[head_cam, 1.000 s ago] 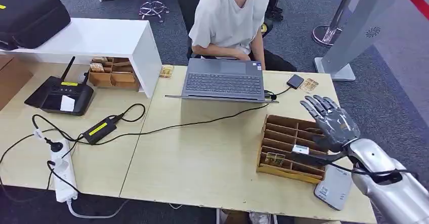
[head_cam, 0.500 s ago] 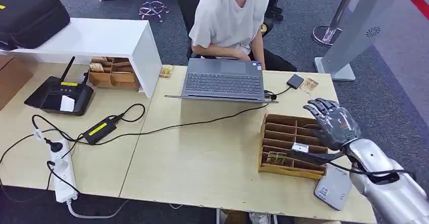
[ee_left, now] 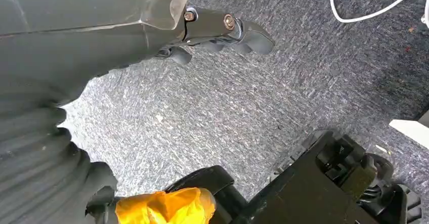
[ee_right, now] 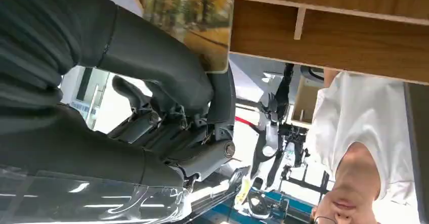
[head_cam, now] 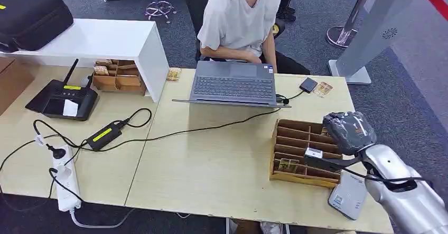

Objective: Pass the card to the sensor for recognition and then transmit it.

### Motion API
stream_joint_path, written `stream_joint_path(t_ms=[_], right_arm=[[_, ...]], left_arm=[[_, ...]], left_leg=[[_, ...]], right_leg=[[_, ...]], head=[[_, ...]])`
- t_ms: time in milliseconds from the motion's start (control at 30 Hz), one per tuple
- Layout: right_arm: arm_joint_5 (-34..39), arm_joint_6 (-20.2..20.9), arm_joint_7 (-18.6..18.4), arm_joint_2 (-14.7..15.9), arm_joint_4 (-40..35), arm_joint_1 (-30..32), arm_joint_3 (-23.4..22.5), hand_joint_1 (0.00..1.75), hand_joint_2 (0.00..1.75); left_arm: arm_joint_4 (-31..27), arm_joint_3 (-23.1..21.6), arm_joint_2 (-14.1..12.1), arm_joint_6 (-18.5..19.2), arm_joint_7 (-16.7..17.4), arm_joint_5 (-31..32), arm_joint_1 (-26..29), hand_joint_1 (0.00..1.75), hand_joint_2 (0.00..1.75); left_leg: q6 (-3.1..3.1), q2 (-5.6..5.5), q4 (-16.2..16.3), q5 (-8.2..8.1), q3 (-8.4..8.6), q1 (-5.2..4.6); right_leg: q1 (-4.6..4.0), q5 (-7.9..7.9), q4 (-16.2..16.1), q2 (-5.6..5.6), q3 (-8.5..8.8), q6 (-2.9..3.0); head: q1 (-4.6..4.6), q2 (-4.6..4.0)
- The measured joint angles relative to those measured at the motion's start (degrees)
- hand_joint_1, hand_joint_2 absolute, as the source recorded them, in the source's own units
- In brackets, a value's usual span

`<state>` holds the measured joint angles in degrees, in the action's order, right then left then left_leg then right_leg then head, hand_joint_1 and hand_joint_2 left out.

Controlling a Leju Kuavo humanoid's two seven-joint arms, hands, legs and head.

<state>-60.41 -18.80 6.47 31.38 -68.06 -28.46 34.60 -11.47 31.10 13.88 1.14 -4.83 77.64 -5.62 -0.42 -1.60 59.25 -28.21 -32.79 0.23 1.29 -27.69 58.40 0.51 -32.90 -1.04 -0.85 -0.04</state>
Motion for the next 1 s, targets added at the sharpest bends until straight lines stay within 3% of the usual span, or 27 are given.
stream_joint_path(t_ms=[1000], right_arm=[[0.85, 1.25, 1.42, -0.57, -0.07, 0.33, -0.11, 1.75, 1.75]], left_arm=[[0.0, 0.0, 0.0, -0.13, 0.17, 0.09, -0.04, 0.0, 1.75]], left_leg=[[0.0, 0.0, 0.0, 0.0, 0.0, 0.0]], right_leg=[[0.0, 0.0, 0.0, 0.0, 0.0, 0.0]], head=[[0.0, 0.0]])
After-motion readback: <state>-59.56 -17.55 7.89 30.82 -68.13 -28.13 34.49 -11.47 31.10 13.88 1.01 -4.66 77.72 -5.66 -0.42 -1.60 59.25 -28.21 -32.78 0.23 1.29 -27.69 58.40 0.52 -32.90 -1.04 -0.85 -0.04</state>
